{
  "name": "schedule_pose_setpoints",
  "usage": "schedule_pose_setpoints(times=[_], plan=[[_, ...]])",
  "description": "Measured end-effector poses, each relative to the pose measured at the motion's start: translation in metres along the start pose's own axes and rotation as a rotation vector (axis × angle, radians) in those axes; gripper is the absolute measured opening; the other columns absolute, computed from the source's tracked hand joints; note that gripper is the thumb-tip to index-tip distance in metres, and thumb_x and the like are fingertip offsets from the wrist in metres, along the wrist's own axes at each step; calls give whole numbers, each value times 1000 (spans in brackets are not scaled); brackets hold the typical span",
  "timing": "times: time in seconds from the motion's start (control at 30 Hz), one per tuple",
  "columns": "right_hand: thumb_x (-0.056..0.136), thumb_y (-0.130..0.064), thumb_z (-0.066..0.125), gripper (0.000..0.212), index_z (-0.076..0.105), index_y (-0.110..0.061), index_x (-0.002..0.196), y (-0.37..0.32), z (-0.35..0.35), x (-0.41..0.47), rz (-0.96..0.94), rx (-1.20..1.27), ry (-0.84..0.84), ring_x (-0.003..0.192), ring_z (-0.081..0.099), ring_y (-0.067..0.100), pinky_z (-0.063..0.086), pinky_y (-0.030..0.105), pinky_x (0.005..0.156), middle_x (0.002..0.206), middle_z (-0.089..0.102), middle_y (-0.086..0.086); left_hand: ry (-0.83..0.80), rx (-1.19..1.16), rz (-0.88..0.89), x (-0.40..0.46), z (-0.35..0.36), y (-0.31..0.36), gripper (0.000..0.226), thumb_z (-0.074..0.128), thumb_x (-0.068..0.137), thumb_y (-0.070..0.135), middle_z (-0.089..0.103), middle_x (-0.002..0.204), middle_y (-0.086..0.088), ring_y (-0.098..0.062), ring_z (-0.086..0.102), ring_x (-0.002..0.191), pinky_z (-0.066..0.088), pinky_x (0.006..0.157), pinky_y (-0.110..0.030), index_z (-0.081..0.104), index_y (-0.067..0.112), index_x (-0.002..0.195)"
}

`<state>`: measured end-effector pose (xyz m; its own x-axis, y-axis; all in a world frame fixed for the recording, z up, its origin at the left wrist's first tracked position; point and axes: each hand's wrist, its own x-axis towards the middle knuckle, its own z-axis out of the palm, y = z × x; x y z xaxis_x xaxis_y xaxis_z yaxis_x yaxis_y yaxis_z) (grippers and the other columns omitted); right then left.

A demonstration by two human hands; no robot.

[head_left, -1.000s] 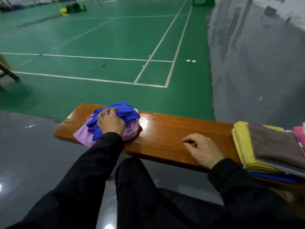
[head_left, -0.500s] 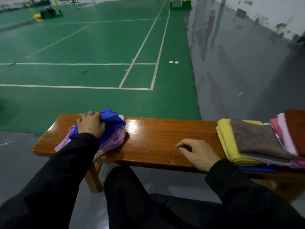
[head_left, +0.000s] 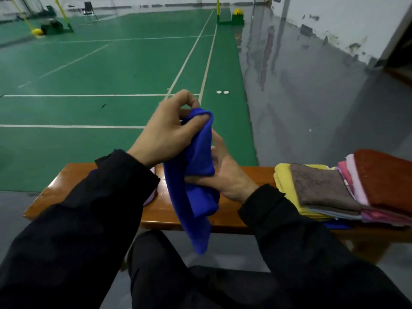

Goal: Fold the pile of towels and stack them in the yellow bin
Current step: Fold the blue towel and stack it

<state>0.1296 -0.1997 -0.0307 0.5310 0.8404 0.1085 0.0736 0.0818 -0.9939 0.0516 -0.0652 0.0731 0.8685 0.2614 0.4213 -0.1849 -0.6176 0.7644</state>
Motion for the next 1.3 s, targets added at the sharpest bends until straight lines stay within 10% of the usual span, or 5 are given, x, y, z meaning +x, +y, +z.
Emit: schedule_pose_setpoints(times=[0.13, 0.33, 0.53, 0.93, 1.3], plan=[[88, -11, 68, 18, 67, -5, 105, -3, -21, -16, 101, 255, 32, 95, 69, 19, 53, 31, 88, 102, 73, 8, 128, -231, -190, 19, 13, -9, 15, 69, 90, 23, 66, 68, -2, -14, 53, 56, 42, 54, -26, 55, 21, 84], [87, -22, 53, 34, 79, -1, 94, -27, -59, -31, 145, 757, 211, 100, 71, 28, 54, 38, 95, 108, 75, 17, -121, -1036, -641, 15, 48, -45, 16, 57, 99, 25, 67, 99, -11, -23, 65, 89, 54, 85, -34, 64, 11, 100], [89, -29, 60, 16, 58, -15, 79, -22, -87, -29, 187, 557, 475, 78, 55, 22, 45, 32, 65, 78, 57, 7, 7, -812, -584, 11, 72, -34, 16, 56, 101, 17, 65, 77, -6, -16, 61, 68, 50, 64, -26, 60, 10, 87], [61, -83, 74, 117, 54, -5, 146, 50, -36, -78, 380, 1144, 148, 140, 44, 49, 24, 62, 122, 150, 49, 27, 19, -1186, -831, 24, 67, -35, 35, 52, 103, 32, 69, 89, -14, -24, 66, 82, 57, 76, -33, 67, 1, 100], [93, -42, 68, 48, 67, -3, 122, 30, -55, -66, 330, 948, 285, 103, 64, 31, 47, 45, 105, 115, 66, 17, 38, -1816, -1004, -158, 187, -63, 70, 50, 96, 63, 54, 146, -21, -41, 53, 133, 33, 117, -53, 59, 10, 141]])
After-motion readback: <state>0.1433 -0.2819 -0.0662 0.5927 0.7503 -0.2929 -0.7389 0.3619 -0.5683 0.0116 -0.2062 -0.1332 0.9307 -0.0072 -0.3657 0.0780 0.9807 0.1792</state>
